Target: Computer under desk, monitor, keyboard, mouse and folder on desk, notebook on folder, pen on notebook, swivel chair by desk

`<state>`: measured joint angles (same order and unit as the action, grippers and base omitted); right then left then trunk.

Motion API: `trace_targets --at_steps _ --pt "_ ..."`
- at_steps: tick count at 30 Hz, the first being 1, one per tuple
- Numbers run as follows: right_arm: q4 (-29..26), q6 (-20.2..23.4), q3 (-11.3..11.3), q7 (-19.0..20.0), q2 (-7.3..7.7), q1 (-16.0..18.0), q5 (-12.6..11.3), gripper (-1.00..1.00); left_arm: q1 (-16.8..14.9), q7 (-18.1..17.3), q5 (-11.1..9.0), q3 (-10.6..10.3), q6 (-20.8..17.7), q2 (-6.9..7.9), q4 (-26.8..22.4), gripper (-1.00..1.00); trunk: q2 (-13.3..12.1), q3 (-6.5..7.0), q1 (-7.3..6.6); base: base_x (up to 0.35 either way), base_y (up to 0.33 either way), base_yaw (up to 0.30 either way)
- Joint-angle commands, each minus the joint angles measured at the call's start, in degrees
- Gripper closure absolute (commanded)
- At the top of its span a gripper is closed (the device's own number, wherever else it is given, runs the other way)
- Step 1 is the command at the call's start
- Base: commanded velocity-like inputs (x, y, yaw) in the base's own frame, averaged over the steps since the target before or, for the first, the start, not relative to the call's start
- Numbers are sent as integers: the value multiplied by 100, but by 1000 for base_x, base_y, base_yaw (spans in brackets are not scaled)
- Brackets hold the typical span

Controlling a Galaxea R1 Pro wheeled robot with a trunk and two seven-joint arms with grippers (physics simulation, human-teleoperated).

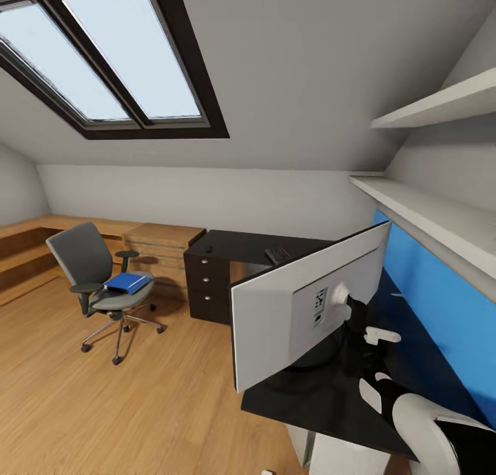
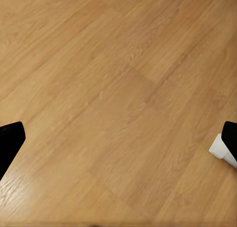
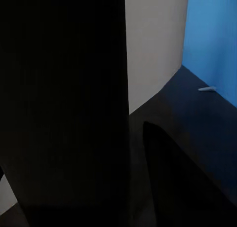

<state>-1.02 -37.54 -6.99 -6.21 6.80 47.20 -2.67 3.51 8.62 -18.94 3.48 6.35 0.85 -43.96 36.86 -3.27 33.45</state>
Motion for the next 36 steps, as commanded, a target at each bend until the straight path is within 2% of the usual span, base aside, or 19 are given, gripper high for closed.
trace_targets --at_steps 1,15,36 --pt "-4 -25 -31 23 0 9 -23 100 1 16 -57 -14 15 3 -7 -100 10 -8 2 -9 -11 0" --pt "-4 -25 -31 23 5 9 -23 100 1 16 -57 -14 15 3 -7 -100 10 -8 2 -2 -106 0" --pt "-4 -25 -31 23 5 9 -23 100 1 16 -57 -13 15 3 -3 -100 10 -8 2 0 -9 0"
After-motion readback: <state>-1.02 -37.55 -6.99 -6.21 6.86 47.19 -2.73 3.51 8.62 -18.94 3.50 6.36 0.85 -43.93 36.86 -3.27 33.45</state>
